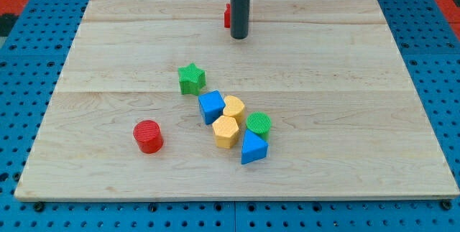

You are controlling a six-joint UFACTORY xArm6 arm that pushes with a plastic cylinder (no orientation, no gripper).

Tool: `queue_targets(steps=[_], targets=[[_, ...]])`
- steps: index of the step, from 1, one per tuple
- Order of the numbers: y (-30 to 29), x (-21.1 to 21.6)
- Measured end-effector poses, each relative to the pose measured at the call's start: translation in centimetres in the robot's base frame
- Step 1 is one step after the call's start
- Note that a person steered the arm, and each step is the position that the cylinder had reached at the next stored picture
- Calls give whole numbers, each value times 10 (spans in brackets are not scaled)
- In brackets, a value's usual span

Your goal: Move the red circle into the red star

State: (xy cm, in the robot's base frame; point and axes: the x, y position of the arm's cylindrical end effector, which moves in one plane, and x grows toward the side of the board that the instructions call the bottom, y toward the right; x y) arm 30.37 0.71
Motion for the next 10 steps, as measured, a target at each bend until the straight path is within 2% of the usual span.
queue_targets(steps=[1,2,3,4,5,6,7,8,9,10], targets=[[0,-33],[0,-45],[23,-7],[27,59],[85,146],[198,198],[166,287],[45,301],[-73,290],[-121,256]])
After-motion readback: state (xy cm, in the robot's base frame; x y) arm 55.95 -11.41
